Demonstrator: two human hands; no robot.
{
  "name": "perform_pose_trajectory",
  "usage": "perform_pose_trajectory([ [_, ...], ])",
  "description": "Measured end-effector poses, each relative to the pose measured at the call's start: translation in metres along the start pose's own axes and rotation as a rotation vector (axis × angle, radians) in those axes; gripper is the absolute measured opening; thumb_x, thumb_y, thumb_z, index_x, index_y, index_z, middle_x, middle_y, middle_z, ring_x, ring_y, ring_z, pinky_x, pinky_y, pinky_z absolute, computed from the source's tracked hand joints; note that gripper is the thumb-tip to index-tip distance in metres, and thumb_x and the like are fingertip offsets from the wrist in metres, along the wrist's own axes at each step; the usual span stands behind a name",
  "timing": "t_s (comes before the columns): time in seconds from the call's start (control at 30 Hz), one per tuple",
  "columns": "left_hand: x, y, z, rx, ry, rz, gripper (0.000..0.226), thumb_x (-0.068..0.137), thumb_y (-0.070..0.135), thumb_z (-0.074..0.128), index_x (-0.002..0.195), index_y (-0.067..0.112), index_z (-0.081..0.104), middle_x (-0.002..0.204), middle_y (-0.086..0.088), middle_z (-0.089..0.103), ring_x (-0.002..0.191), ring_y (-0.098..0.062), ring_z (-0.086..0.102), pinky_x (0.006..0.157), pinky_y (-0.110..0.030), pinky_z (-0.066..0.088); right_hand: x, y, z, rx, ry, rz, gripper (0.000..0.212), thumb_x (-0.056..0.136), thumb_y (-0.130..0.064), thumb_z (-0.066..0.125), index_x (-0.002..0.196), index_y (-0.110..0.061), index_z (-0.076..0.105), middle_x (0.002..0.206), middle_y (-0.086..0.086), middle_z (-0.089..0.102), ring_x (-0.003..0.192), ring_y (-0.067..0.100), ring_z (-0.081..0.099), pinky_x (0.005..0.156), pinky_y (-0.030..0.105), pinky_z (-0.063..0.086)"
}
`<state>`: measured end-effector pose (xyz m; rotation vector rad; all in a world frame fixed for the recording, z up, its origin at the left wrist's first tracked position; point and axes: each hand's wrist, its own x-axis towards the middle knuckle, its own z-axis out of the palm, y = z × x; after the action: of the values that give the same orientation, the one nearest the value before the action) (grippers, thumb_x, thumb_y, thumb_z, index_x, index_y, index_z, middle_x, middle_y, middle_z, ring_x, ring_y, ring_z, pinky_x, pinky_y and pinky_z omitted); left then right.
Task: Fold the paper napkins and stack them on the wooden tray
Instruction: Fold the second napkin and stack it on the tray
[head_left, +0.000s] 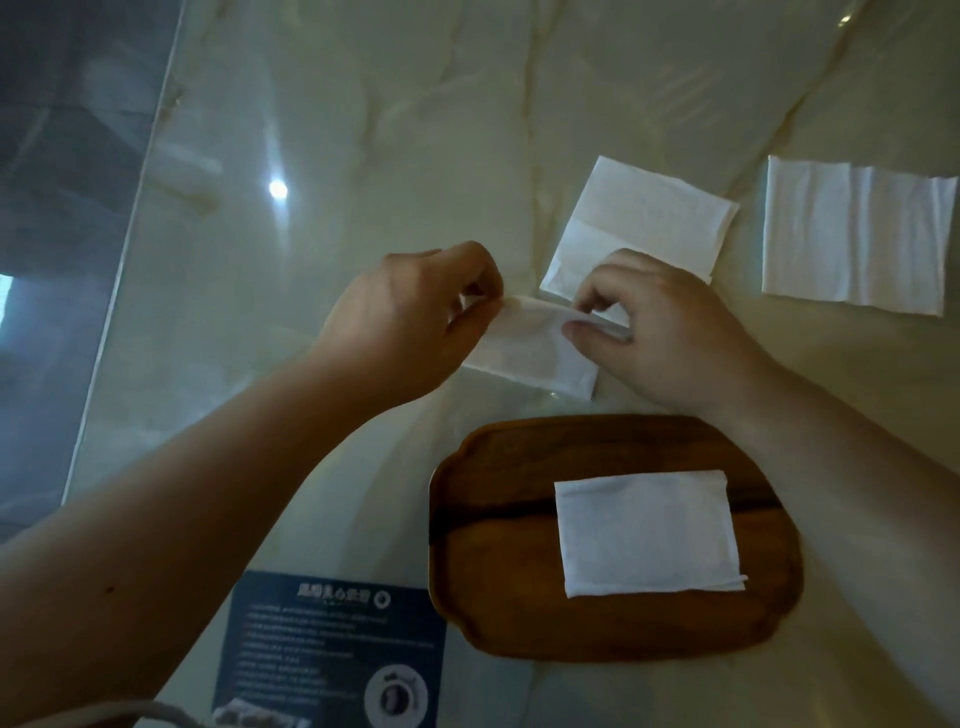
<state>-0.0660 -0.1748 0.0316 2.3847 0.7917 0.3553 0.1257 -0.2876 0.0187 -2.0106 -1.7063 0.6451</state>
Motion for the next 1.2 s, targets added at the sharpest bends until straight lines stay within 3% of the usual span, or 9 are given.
perform_pose_trajectory([
  [0.1,-0.004,0.014,-0.005,-0.14,0.028,-0.096,0.011,0.084,0.021,0.065,0.086,0.031,0.06,0.075,0.022,0.06,0.067,-0.004,0.063,0.06,-0.034,0.057,-0.016,-0.002,-0.016,0.263,0.027,0.089,0.012,0.084,-0.031,0.067,0.08,-0.02,0.064,0.073,-0.008,0.063,0.072,0.005,0.058,0.059,0.012,0.041],
  [0.23,-0.013,0.039,-0.002,-0.324,0.012,-0.176,0.017,0.083,0.021,0.065,0.082,0.037,0.059,0.073,0.013,0.065,0.063,-0.005,0.064,0.056,-0.025,0.056,-0.045,0.005,-0.035,0.478,0.064,0.142,0.008,0.082,-0.031,0.069,0.081,-0.023,0.067,0.078,-0.012,0.067,0.071,0.004,0.062,0.06,0.016,0.048],
  [0.37,-0.029,0.057,0.017,-0.362,-0.043,-0.259,0.011,0.083,0.025,0.065,0.082,0.035,0.06,0.066,0.014,0.063,0.054,-0.002,0.061,0.05,-0.027,0.054,-0.082,0.017,-0.037,0.546,0.07,0.228,0.012,0.077,-0.034,0.071,0.081,-0.024,0.067,0.075,-0.011,0.07,0.066,0.008,0.065,0.057,0.028,0.053],
  [0.53,-0.055,0.069,0.045,-0.406,-0.158,-0.371,0.008,0.084,0.028,0.064,0.082,0.035,0.06,0.07,0.011,0.067,0.05,-0.004,0.064,0.043,-0.017,0.049,-0.127,0.032,-0.021,0.642,0.004,0.336,0.016,0.073,-0.034,0.07,0.078,-0.018,0.067,0.07,-0.01,0.073,0.06,0.002,0.064,0.053,0.018,0.049],
  [0.7,-0.073,0.072,0.066,-0.425,-0.241,-0.426,0.012,0.085,0.023,0.064,0.082,0.033,0.058,0.073,0.017,0.068,0.042,-0.007,0.063,0.041,-0.013,0.047,-0.147,0.042,-0.009,0.609,-0.049,0.357,0.007,0.081,-0.014,0.07,0.078,-0.018,0.066,0.071,-0.006,0.073,0.059,0.004,0.063,0.054,0.019,0.046],
  [0.9,-0.077,0.074,0.081,-0.343,-0.223,-0.427,0.019,0.084,0.022,0.066,0.077,0.037,0.056,0.062,0.01,0.065,0.039,-0.004,0.061,0.042,-0.013,0.045,-0.147,0.046,-0.007,0.555,-0.037,0.418,0.008,0.082,-0.016,0.07,0.078,-0.02,0.065,0.069,-0.007,0.074,0.065,0.01,0.069,0.055,0.025,0.05],
  [1.03,-0.077,0.072,0.085,-0.246,-0.242,-0.403,0.012,0.084,0.025,0.065,0.081,0.034,0.057,0.068,0.011,0.064,0.043,0.001,0.061,0.042,-0.01,0.043,-0.145,0.045,-0.006,0.503,-0.094,0.439,0.01,0.083,-0.015,0.07,0.078,-0.019,0.063,0.069,-0.01,0.074,0.062,0.005,0.068,0.051,0.02,0.048],
  [1.13,-0.076,0.07,0.085,-0.155,-0.279,-0.365,0.008,0.084,0.03,0.063,0.082,0.034,0.057,0.068,0.012,0.062,0.05,0.003,0.06,0.042,-0.01,0.042,-0.144,0.043,-0.006,0.393,-0.144,0.463,0.009,0.082,-0.021,0.071,0.078,-0.022,0.062,0.07,-0.002,0.073,0.063,0.013,0.068,0.056,0.036,0.052],
  [1.2,-0.075,0.07,0.085,-0.063,-0.271,-0.301,0.006,0.084,0.03,0.063,0.084,0.033,0.058,0.068,0.012,0.061,0.054,-0.002,0.059,0.045,-0.011,0.04,-0.143,0.042,-0.007,0.239,-0.153,0.43,0.009,0.08,-0.027,0.07,0.078,-0.026,0.061,0.067,-0.002,0.07,0.06,0.011,0.065,0.054,0.038,0.052],
])
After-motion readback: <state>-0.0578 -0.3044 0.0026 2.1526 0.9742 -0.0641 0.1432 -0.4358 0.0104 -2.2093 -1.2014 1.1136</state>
